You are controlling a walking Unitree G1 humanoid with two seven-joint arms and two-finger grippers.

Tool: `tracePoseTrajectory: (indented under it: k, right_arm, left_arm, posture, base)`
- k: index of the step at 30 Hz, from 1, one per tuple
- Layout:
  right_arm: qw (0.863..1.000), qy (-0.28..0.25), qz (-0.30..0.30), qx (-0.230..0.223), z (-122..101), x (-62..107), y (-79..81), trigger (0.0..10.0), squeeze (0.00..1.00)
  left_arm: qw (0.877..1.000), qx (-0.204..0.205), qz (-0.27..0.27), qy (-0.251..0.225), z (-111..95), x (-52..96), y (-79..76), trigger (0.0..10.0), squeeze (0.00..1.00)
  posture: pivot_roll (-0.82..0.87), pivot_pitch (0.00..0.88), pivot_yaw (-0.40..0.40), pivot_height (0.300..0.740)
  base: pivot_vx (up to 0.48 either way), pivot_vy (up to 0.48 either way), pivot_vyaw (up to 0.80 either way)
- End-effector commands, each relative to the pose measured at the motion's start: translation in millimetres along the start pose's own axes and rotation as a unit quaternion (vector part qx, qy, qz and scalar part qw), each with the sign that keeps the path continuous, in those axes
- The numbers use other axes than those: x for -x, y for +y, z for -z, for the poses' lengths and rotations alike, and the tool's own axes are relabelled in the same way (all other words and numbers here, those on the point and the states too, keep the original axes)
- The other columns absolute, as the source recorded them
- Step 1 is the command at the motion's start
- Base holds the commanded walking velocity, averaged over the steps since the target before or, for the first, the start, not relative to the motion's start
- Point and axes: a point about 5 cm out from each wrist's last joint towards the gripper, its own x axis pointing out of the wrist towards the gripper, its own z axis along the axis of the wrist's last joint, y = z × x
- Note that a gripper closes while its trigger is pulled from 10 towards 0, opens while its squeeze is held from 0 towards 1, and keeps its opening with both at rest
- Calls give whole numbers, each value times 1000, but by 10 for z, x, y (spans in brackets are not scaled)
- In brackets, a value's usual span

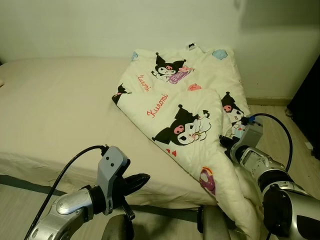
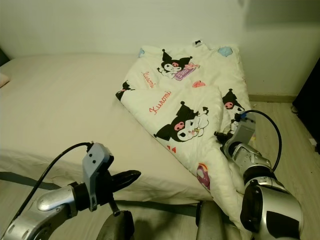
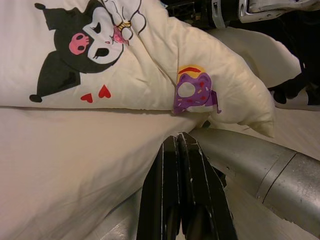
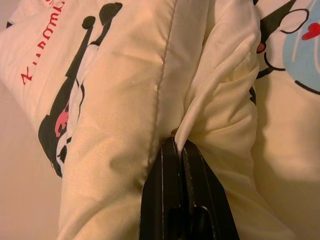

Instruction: Clean up the room

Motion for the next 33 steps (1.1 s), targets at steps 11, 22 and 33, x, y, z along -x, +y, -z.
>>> tracePoseTrajectory:
  k: [11, 22, 33]
  right_arm:
    - [985, -22, -143, 92, -114, -136, 590, 0, 0]
    - [892, 40, -370, 256, 238, -136, 1370, 275, 0]
    - [708, 174, -563, 388, 905, 154, 1391, 1020, 0]
  left_arm:
    - [999, -31, -37, -9, -92, 76, 202, 10000, 0]
    - [998, -35, -50, -22, -150, 147, 266, 10000, 0]
    - [999, -30, -31, -23, -110, 89, 170, 10000, 0]
  posture:
    - [20, 195, 92, 587]
    - [20, 193, 84, 587]
    - [10, 194, 77, 587]
  base:
    - [0, 0, 0]
    - [0, 0, 0]
    - [0, 0, 0]
